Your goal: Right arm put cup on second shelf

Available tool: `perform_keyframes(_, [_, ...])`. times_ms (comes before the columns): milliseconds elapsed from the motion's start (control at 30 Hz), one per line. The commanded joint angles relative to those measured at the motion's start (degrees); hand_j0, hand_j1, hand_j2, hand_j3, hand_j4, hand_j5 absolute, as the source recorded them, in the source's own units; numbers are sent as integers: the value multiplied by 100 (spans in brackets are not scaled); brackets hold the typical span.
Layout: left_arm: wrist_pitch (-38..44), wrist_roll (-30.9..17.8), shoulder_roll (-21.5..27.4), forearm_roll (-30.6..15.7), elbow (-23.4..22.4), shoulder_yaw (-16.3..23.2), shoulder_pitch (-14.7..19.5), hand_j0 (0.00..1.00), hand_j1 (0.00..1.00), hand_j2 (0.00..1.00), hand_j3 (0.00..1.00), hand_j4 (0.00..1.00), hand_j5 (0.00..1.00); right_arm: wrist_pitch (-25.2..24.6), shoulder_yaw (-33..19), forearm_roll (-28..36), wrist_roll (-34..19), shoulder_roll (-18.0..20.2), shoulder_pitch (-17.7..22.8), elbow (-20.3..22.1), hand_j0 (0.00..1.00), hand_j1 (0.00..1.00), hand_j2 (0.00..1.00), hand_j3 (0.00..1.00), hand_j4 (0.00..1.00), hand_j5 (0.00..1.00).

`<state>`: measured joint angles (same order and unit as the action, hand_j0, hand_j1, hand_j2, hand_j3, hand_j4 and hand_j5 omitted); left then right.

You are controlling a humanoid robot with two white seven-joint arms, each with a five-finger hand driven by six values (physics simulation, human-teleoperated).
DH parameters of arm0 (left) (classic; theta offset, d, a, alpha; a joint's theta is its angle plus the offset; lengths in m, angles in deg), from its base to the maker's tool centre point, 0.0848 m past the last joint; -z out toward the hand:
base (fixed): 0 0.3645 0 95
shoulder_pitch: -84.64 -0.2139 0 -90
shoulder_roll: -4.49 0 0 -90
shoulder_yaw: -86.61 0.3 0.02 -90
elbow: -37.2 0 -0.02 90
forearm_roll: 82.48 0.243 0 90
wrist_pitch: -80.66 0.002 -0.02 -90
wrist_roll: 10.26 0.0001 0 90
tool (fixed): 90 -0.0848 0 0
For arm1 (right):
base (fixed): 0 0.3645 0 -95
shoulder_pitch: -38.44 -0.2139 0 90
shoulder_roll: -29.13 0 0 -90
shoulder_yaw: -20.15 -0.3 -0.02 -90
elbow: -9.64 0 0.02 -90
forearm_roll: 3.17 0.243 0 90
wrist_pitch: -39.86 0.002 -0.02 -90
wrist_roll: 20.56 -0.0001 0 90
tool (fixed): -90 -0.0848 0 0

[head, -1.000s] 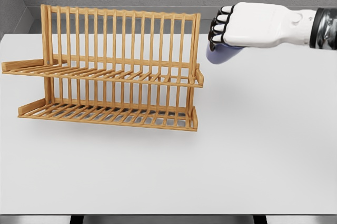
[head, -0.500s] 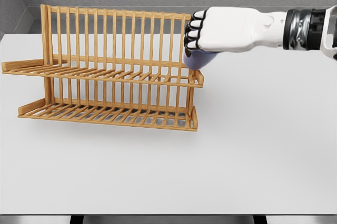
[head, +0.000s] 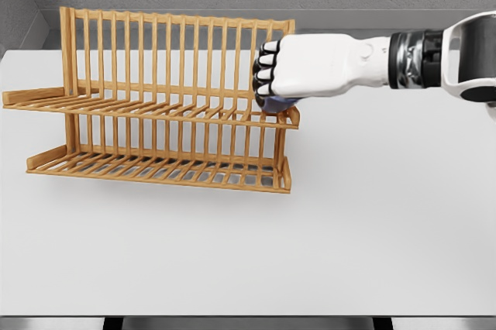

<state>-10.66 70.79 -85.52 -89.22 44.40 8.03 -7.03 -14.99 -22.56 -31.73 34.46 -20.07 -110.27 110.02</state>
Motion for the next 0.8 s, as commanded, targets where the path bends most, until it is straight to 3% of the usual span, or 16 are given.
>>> perform_keyframes(0, [0,-1,0,-2,0,0,0,100,100,100,100,100,100,-15,70,26,-2,-28,0,0,62,62,62,62,62,62])
perform_keyframes(67, [0,-1,0,-2,0,0,0,100,100,100,100,100,100,-15,70,26,-2,-28,-9,-9,66,66,66,66,66,66])
perform_keyframes(100, [0,-1,0,-2,0,0,0,100,100,100,100,100,100,-15,61,26,-2,-28,-9,0,98,98,98,98,98,98])
perform_keyframes(333, [0,-1,0,-2,0,0,0,100,100,100,100,100,100,-219,-35,17,-2,-2,-141,-53,100,100,100,100,100,100])
perform_keyframes(400, [0,-1,0,-2,0,0,0,100,100,100,100,100,100,-298,-368,17,-2,51,-141,-114,100,100,100,100,100,100])
perform_keyframes(433, [0,-1,0,-2,0,0,0,100,100,100,100,100,100,-298,-589,17,-2,60,-132,-228,100,100,100,100,100,100])
perform_keyframes(533, [0,-1,0,-2,0,0,0,100,100,100,100,100,100,-237,-1274,17,-2,288,-53,-1239,100,100,100,100,100,100])
perform_keyframes(567, [0,-1,0,-2,0,0,0,100,100,100,100,100,100,-202,-1494,26,-2,525,149,-1388,100,100,100,100,100,100])
perform_keyframes(667, [0,-1,0,-2,0,0,0,100,100,100,100,100,100,-184,-2329,26,-2,895,1475,-1617,100,100,100,100,100,100])
perform_keyframes(733, [0,-1,0,-2,0,0,0,100,100,100,100,100,100,-158,-3374,0,-2,535,2671,-1591,100,100,100,100,100,100])
perform_keyframes(767, [0,-1,0,-2,0,0,0,100,100,100,100,100,100,-15,-3700,-26,-2,166,2795,-1617,100,100,100,100,100,100])
